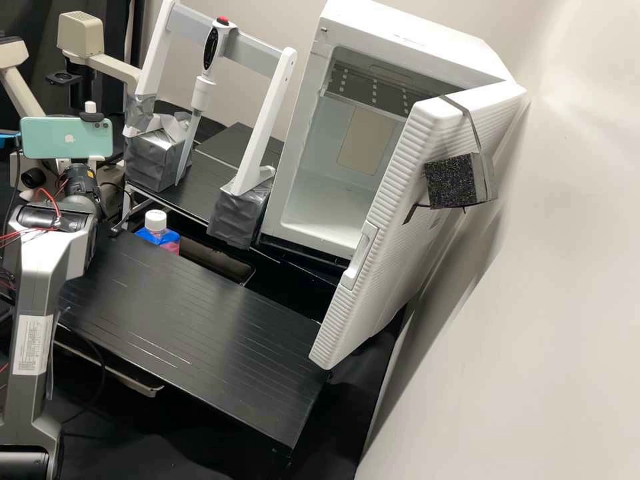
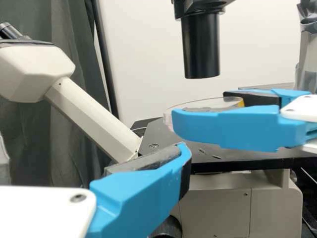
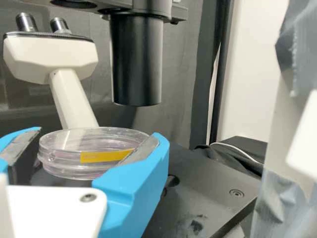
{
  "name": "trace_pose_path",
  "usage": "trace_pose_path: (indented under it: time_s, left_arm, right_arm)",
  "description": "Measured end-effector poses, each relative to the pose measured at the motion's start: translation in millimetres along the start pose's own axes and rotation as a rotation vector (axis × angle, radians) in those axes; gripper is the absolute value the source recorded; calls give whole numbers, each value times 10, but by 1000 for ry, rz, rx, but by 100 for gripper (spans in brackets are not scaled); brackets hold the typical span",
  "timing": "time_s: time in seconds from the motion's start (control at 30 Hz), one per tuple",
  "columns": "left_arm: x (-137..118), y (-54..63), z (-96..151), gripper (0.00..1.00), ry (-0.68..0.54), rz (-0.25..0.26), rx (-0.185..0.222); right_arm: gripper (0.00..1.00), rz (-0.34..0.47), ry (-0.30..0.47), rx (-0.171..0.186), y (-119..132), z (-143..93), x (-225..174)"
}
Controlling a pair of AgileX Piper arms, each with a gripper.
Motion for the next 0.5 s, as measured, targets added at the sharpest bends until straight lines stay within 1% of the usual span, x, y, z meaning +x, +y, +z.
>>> trace_pose_path:
  time_s: [0.1, 0.23, 0.5]
  left_arm:
    - [0, 0, 0, 100, 0, 0, 0]
    - [0, 0, 0, 100, 0, 0, 0]
    - [0, 0, 0, 100, 0, 0, 0]
  right_arm:
    - [0, 0, -4, -1, -26, 51, 51]
    - [0, -12, -38, -4, -49, 118, 105]
    - [0, -10, -48, -9, -27, 119, 139]
